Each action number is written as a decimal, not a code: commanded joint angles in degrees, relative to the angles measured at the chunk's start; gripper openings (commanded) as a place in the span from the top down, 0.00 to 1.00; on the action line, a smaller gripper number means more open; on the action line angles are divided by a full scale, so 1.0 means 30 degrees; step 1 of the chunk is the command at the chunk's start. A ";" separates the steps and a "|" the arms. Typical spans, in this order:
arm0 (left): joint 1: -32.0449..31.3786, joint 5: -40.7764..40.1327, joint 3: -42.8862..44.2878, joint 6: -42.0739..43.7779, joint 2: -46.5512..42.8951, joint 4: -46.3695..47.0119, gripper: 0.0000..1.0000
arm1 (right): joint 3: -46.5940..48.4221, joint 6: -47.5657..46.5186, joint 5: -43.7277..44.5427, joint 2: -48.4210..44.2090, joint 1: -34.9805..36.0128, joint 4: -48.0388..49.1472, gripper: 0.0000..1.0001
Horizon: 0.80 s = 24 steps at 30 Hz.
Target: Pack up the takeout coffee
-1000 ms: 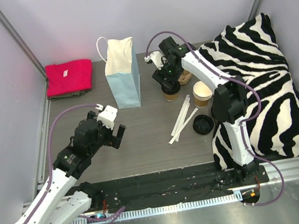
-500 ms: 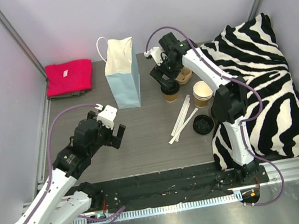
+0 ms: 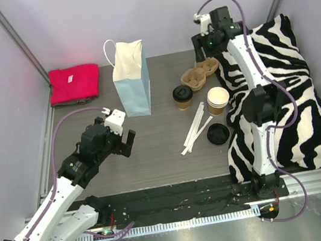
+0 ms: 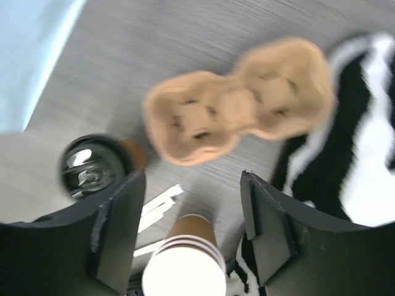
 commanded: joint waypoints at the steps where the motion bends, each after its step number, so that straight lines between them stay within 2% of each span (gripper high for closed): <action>1: 0.0222 0.0337 0.0706 -0.0586 0.0244 0.0858 0.00 | -0.2805 0.5200 0.2744 -0.1348 -0.0630 0.3219 0.37; 3: 0.0251 0.0337 0.0677 -0.1050 0.0274 0.0887 0.00 | -0.3569 0.7365 0.3574 -0.1498 -0.0631 0.3983 0.39; 8: 0.0369 0.0366 0.0559 -0.1318 0.0304 0.0888 0.00 | -0.3573 0.8375 0.6504 -0.0387 -0.0631 0.4308 0.43; 15: 0.0515 0.0337 0.0266 -0.1524 0.0215 0.0858 0.00 | -0.3631 0.9225 0.6892 0.0611 -0.0602 0.5244 0.46; 18: 0.0603 0.0366 0.0295 -0.1465 0.0244 0.0800 0.00 | -0.3515 0.7883 0.5782 0.0816 -0.0573 0.5626 0.50; 20: 0.0632 0.0424 0.0266 -0.1377 0.0244 0.0771 0.00 | -0.3194 0.5694 0.5105 0.0934 -0.0572 0.5482 0.50; 24: 0.0691 0.0542 0.0266 -0.1377 0.0303 0.0770 0.00 | -0.2284 0.2848 0.5014 0.1314 -0.0573 0.4428 0.50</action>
